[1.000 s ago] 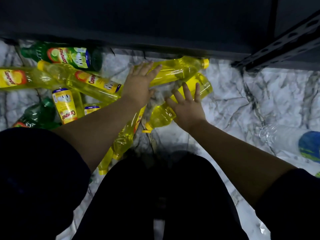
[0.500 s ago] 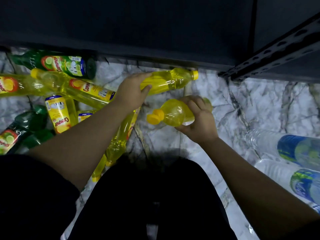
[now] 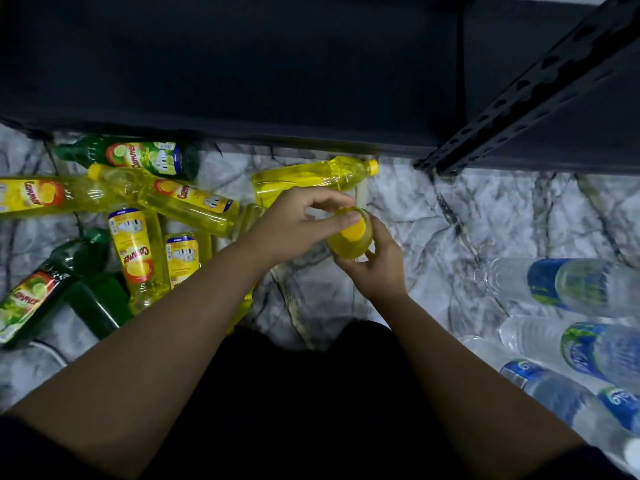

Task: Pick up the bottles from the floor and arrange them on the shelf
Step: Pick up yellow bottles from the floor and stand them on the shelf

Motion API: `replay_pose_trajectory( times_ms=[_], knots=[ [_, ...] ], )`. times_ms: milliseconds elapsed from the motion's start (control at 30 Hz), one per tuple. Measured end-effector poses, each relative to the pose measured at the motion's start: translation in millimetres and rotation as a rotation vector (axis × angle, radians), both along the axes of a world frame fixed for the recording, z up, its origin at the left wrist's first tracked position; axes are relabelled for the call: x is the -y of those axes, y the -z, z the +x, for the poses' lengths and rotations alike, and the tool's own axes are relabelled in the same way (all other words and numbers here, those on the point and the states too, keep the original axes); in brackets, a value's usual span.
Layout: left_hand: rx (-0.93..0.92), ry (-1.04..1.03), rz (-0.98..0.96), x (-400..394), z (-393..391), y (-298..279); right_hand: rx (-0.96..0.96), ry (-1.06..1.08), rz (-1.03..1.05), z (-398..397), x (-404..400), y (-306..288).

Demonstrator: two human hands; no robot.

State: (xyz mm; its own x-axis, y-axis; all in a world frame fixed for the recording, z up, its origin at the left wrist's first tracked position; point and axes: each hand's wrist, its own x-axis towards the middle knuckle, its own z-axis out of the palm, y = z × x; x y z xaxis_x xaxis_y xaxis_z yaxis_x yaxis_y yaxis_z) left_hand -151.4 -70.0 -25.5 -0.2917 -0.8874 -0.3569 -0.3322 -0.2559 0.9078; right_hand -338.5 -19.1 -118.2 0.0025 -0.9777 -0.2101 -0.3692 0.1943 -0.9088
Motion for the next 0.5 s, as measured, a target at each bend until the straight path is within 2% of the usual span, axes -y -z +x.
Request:
replay_pose_trajectory(
  times_ms=[300, 400, 433, 500],
  knots=[
    [-0.039, -0.049, 0.079, 18, -32, 0, 0.098, 0.096, -0.026, -5, 0, -13],
    [-0.029, -0.191, 0.050, 17, -26, 17, 0.088, 0.103, -0.022, -7, -1, -18],
    [0.041, -0.239, -0.017, 16, -19, 30, 0.077, 0.094, -0.013, -8, -3, -18],
    [0.355, -0.219, -0.196, 20, -4, 59, 0.076, 0.074, -0.005, -14, -7, -17]
  ],
)
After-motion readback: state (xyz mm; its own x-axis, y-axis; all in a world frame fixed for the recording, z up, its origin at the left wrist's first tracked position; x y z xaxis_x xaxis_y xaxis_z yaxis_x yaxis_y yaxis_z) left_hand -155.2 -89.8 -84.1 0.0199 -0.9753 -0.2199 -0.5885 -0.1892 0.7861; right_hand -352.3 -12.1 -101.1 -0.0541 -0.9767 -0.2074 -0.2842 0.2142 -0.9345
